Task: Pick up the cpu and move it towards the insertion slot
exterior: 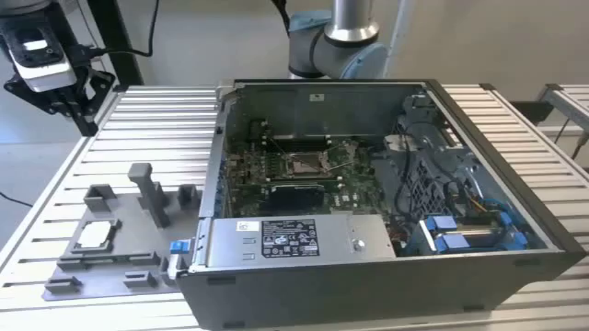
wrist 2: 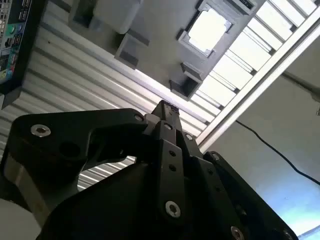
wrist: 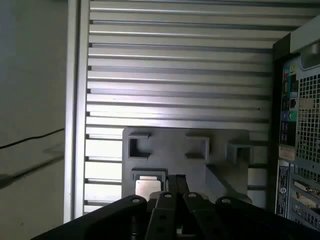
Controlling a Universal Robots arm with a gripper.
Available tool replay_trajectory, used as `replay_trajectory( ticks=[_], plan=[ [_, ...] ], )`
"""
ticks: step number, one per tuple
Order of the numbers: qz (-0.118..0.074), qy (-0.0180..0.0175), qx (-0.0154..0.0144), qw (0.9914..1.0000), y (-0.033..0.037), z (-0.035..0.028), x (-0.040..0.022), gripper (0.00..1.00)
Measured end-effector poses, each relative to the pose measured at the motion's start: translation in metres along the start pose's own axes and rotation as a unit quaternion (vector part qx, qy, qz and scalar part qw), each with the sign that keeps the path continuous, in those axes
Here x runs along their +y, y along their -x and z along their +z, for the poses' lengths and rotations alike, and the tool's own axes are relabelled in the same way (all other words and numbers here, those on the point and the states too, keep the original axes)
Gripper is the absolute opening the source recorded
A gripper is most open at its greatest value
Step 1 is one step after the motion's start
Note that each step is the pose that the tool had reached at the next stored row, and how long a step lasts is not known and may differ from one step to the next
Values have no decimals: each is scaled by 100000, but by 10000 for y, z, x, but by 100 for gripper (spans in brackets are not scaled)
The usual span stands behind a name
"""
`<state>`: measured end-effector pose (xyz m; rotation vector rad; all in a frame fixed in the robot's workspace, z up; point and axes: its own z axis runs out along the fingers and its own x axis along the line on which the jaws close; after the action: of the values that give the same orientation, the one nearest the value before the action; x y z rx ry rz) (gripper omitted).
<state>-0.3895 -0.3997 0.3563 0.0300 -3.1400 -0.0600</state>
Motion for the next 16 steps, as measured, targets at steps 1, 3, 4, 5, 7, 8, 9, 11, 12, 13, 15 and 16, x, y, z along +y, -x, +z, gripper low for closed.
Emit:
replay_trajectory(
  ticks=[1, 3, 4, 5, 7, 8, 9, 11, 12, 13, 15, 16],
  plan=[
    [0, 1, 0, 100000, 0, 0, 0, 0],
    [-1, 1, 0, 100000, 0, 0, 0, 0],
    [-2, 2, -2, 100000, 0, 0, 0, 0],
    [-1, 2, 1, 100000, 0, 0, 0, 0],
    [-1, 1, 1, 100000, 0, 0, 0, 0],
    [-2, 1, 1, 100000, 0, 0, 0, 0],
    [-2, 1, 1, 100000, 0, 0, 0, 0],
    [-6, -2, 4, 100000, -3, 0, -1, 0],
    [-2, -3, 5, 100000, -8, 0, -2, 0],
    [-2, 2, -2, 100000, -12, 1, -4, 0],
    [1, 1, 4, 100000, -24, 1, -21, 0],
    [3, 1, 2, 100000, -34, 2, -35, 0]
  ],
)
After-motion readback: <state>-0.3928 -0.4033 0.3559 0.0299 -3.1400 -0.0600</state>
